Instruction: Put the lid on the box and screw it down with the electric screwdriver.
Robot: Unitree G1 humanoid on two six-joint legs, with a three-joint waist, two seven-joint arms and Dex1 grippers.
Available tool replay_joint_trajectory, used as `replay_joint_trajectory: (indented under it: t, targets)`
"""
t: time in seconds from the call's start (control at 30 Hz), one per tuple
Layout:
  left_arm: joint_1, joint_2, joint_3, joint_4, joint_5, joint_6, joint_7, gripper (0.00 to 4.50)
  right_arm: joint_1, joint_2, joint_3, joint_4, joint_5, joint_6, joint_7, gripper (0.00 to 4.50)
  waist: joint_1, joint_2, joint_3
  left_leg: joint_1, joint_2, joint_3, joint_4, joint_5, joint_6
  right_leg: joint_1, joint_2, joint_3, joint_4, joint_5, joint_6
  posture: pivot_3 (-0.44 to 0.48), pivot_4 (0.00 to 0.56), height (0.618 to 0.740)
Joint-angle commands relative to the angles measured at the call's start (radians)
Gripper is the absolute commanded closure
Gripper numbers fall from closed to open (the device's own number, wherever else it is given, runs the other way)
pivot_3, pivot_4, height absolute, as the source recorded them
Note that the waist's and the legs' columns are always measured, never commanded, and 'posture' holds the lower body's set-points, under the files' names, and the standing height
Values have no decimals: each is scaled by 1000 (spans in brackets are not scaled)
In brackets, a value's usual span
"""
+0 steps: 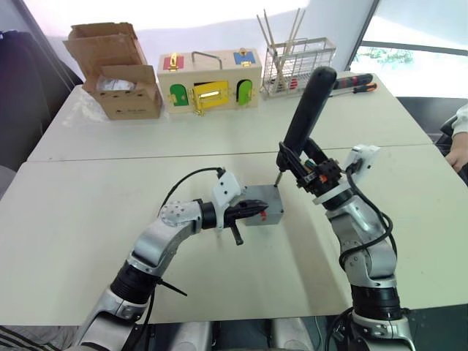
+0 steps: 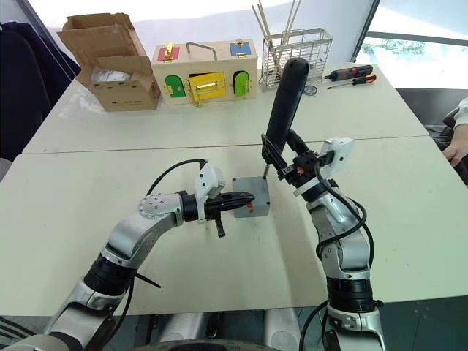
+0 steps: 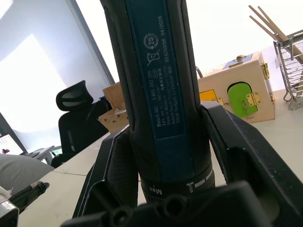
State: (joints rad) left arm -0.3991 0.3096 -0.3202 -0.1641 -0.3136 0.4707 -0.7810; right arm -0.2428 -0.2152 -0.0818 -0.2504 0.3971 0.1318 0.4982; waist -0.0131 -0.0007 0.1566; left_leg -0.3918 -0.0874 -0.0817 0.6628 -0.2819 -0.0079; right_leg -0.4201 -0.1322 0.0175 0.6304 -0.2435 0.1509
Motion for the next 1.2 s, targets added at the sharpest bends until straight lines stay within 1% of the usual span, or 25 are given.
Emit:
replay_joint_trajectory:
  t: [0.03,0.2,0.33,0.57,1.03,1.2]
  targets:
    - [1,0,10,-2,11,-6,7,4500,38,9,71,30,-12,34,22,2576,0,0,-1,0,0,0,0,0,0,0,0,0,0,0,0,0,150,734]
    - [4,-1,13,0,11,-1,10,4500,31,17,107,50,-40,27,23,2576,-3,0,-3,0,0,0,0,0,0,0,0,0,0,0,0,0,150,734]
    - [7,0,12,3,34,-19,26,4500,24,17,106,60,-48,31,18,2576,-2,0,-4,1,0,0,-1,0,0,0,0,0,0,0,0,0,150,734]
    - [12,-2,13,6,28,-14,29,4500,46,39,115,75,-55,27,16,2576,-1,0,-5,1,0,0,-1,0,0,0,0,0,-1,0,0,0,150,734]
    - [3,-3,8,20,33,-14,26,4500,80,72,81,98,-35,33,-1,2576,-1,-4,-14,2,1,0,-2,-1,1,2,1,0,-1,0,0,0,150,734]
    - [3,-3,5,24,35,-16,22,4500,89,75,83,105,-33,31,-9,2576,-1,-4,-16,3,1,-1,-2,-4,6,2,1,0,-2,0,0,0,150,734]
